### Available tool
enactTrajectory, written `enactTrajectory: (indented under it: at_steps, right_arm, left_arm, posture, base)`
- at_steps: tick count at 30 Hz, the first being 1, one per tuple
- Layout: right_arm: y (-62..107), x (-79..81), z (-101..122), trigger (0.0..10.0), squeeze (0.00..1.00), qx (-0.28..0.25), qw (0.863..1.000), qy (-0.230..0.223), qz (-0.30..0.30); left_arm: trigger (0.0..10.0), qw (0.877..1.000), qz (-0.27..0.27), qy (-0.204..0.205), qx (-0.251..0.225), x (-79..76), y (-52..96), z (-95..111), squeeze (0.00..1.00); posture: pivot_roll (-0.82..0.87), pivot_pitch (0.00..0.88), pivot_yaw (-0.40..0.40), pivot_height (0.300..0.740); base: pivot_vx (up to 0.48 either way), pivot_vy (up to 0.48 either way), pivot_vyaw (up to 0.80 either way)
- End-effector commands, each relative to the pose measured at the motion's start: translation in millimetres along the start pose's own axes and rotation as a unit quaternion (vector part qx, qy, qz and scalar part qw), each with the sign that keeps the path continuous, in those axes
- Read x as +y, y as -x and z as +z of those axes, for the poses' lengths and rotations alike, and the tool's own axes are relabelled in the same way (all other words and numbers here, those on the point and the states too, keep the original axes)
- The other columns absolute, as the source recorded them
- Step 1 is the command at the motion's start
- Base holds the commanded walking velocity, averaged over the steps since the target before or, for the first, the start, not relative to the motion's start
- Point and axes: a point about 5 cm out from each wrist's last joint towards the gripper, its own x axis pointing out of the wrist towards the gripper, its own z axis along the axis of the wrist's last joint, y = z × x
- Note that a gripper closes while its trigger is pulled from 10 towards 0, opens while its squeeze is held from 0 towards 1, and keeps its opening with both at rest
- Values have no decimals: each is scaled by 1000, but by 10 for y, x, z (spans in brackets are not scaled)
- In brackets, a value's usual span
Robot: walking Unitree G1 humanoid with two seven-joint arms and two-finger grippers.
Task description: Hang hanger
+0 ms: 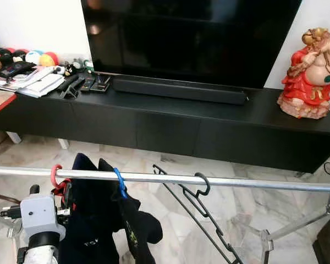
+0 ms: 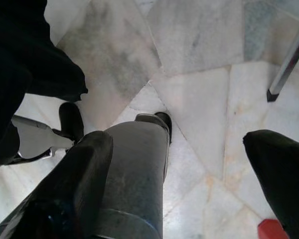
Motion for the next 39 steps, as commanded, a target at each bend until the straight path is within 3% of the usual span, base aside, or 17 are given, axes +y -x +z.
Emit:
enactTrajectory:
  at_steps: [1,15,22,26,32,35,39]
  right_arm:
    - [11,-33,-37,10000,0,10,1000,-1,-4]
    - [-56,58,254,10000,0,-12,1000,10,3]
    - [-84,121,387,10000,0,-18,1000,13,6]
    - [-77,115,334,10000,0,-15,1000,13,7]
    - [-71,110,291,10000,0,-12,1000,15,9]
    - [-71,112,291,10000,0,-11,1000,19,10]
    - [-70,109,289,10000,0,-11,1000,20,11]
  left_arm:
    - [10000,1000,5,-4,-2,-11,-4,17,0]
    - [10000,998,54,5,-17,87,21,69,0]
    - [10000,998,55,17,-14,92,93,28,0]
    - [10000,999,45,7,-7,90,149,-17,0]
    - [10000,997,31,-14,63,123,276,-239,0]
    - [10000,991,-10,-5,137,28,321,-457,0]
    - [10000,990,-36,14,138,-73,292,-464,0]
  posture:
    - [95,60,-33,740]
    - [104,84,-45,740]
    - [103,90,-44,740]
    - [103,92,-44,740]
    - [110,99,-44,740]
    - [108,102,-44,740]
    - [102,101,-43,740]
  base:
    - [0,-454,0]
    - [0,-420,0]
    - [0,0,0]
    - [0,0,0]
    - [0,0,0]
    - [0,0,0]
    - [0,0,0]
